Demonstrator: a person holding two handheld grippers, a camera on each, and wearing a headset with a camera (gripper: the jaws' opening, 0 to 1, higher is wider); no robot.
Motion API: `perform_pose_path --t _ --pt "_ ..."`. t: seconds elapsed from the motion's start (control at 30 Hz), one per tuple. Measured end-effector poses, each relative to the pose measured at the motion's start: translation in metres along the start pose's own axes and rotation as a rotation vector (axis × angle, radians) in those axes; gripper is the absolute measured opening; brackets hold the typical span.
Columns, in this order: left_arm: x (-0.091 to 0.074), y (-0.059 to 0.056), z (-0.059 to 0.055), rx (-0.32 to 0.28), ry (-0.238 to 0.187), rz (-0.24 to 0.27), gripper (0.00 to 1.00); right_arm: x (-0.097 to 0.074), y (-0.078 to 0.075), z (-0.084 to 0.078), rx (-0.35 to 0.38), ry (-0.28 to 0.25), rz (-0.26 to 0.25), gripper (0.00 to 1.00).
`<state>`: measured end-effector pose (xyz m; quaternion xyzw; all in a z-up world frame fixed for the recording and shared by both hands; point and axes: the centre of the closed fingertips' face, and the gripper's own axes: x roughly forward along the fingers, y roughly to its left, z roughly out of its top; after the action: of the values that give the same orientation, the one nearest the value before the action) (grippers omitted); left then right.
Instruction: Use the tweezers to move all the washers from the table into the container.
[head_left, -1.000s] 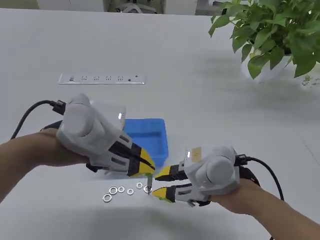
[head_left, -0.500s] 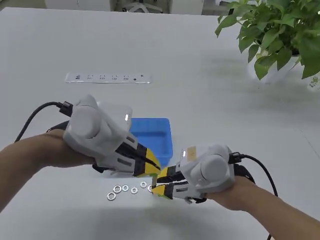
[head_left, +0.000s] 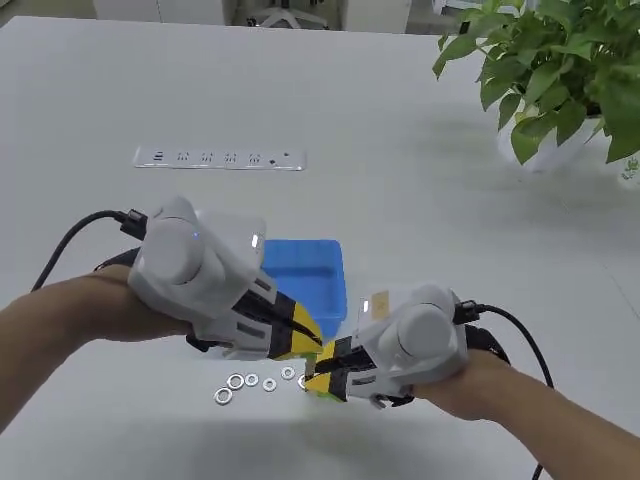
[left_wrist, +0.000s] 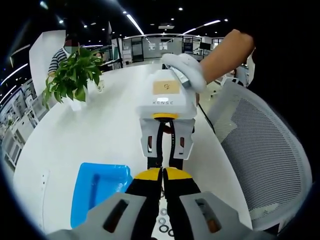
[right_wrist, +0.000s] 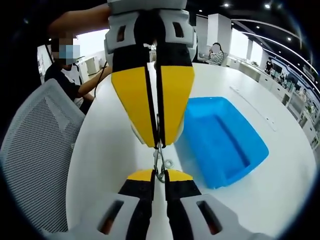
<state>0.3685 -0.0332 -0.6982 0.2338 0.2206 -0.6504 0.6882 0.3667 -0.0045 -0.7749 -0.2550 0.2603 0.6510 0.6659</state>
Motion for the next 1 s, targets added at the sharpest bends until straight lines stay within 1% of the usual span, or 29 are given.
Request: perform_pose_path --t 0.37,0.57,0.7,0.77,0.87,1.0 --pt "-0.0004 0.0000 -0.0007 0.009 0.004 -0.002 0.06 0.0005 -0.0003 -0.0014 0.009 0.001 -0.002 0.08" --pt "-0.0007 0.0017 -0.0007 0.020 0.007 0.005 0.06 0.0010 0.0000 -0.0011 0.016 0.002 -0.001 0.08" --pt "-0.0013 0.0018 -0.0005 0.017 0.005 0.005 0.06 0.0019 0.0003 -0.0002 0.017 -0.002 -0.002 0.08" --pt "-0.0020 0.0013 0.0007 0.012 -0.004 0.001 0.08 0.0022 0.0002 0.0003 0.019 -0.004 -0.003 0.08" --pt "-0.0038 0.0036 0.0022 0.018 -0.011 0.014 0.12 0.0021 -0.0003 0.0010 0.019 -0.006 -0.005 0.08" --pt "-0.0089 0.0061 0.0047 0.004 -0.031 0.026 0.16 0.0008 -0.0006 0.0039 0.017 -0.011 -0.007 0.08"
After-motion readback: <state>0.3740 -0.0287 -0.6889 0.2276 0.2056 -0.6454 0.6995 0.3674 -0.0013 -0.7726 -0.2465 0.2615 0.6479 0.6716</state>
